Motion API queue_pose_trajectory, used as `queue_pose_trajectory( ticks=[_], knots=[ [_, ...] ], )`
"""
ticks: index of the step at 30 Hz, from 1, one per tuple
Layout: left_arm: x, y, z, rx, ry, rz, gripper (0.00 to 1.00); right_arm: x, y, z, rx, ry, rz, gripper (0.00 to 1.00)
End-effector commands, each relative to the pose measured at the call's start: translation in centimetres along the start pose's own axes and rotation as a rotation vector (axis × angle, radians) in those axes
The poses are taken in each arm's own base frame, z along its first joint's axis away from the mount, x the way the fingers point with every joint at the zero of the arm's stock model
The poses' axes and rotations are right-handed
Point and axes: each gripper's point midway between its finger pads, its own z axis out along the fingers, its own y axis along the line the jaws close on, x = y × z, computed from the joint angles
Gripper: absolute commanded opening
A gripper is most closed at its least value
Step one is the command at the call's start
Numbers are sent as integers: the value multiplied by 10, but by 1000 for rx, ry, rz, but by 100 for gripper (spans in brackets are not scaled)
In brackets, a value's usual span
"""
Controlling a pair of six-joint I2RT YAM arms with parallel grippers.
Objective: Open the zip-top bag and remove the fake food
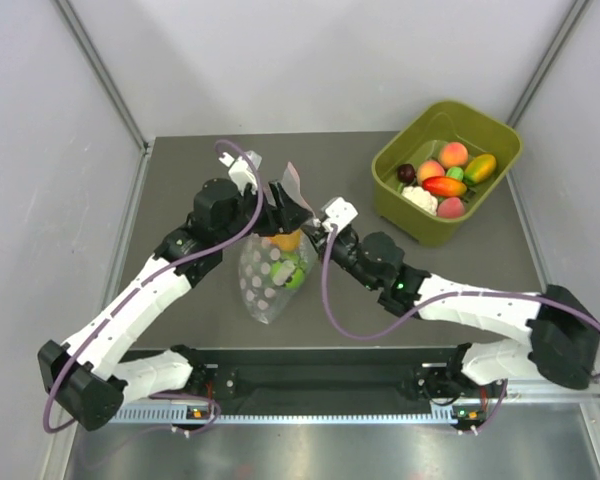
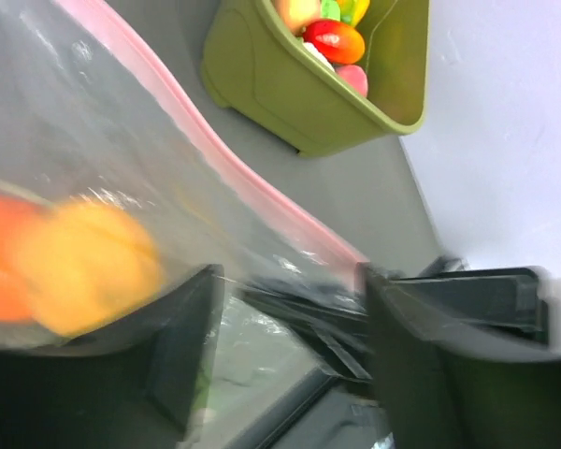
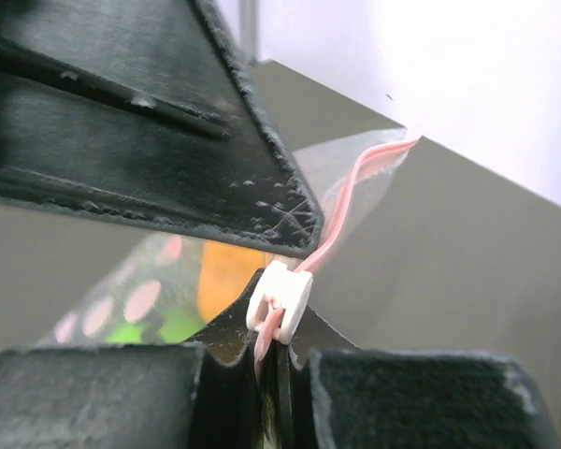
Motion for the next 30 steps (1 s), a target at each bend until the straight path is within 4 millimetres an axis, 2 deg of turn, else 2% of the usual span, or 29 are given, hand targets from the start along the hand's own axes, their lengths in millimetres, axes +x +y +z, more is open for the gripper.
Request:
queue_pose_trajectory(
  ticks=[1, 3, 4, 8, 10, 11, 12, 14, 15, 17, 18, 20, 24, 30],
  knots=[
    [-46, -33, -29, 78, -161, 132, 78, -69, 15, -17, -152, -114, -20, 0],
    [-55, -37, -37, 91, -204, 204, 89, -80, 15, -24, -192, -77, -34, 0],
    [-61, -41, -45, 97, -233, 225, 91, -83, 24, -28, -259, -70, -38, 0],
    [-67, -59, -63, 173, -275, 330, 92, -92, 35, -46, -398, -17, -46, 0],
    [-71, -71, -74, 226, -304, 396, 92, -86, 38, -56, -464, 25, -33, 0],
    [-65, -78, -78, 277, -288, 427, 91, -86, 40, -58, -485, 34, -26, 0],
    [-68, -88, -86, 321, -316, 483, 90, -83, 37, -61, -493, 52, -7, 0],
    [-61, -95, -90, 380, -307, 552, 90, -81, 46, -70, -571, 64, 20, 0],
    [-51, -104, -95, 455, -278, 588, 90, -81, 43, -71, -581, 72, 47, 0],
    [-42, -115, -99, 539, -252, 624, 91, -80, 50, -80, -669, 81, 73, 0],
    [-25, -125, -104, 646, -188, 645, 91, -79, 47, -81, -681, 86, 86, 0],
    [-14, -133, -108, 732, -134, 648, 91, -81, 55, -91, -773, 85, 94, 0],
    [0, -137, -103, 814, -51, 660, 89, -85, 63, -106, -890, 101, 142, 0],
    [-4, -138, -99, 819, -84, 706, 84, -88, 73, -119, -1015, 107, 181, 0]
  ],
)
